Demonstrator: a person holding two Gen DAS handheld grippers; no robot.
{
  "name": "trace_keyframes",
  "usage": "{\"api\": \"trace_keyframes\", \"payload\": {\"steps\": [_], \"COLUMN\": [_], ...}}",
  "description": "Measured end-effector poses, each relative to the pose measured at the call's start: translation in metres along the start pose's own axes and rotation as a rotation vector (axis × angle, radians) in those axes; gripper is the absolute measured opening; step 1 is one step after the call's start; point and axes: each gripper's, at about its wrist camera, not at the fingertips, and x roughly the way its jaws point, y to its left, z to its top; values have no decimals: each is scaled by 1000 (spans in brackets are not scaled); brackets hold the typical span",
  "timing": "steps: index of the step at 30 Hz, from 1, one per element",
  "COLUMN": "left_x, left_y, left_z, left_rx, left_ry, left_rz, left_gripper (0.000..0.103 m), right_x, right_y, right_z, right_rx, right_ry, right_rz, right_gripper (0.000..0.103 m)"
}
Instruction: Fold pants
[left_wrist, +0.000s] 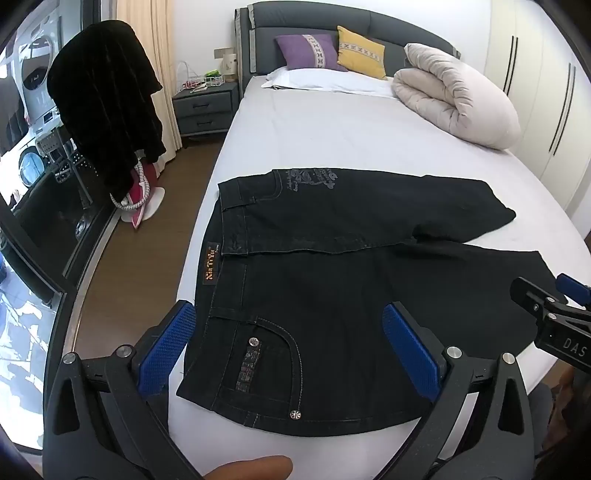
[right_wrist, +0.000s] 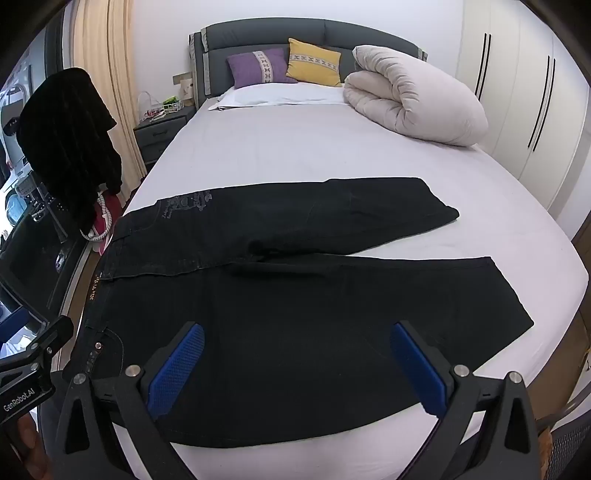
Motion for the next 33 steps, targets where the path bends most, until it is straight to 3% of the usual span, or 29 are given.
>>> {"api": "trace_keyframes", "payload": {"steps": [33], "left_x": [0], "left_y": [0], "left_z": [0], "left_rx": [4], "left_ry": [3], "left_rz": [3], "left_gripper": [103], "right_x": [2], "right_y": [1], "right_z": [-2], "right_rx": [-3], "right_ry": [6], "right_rz": [-1], "right_gripper": [103]}}
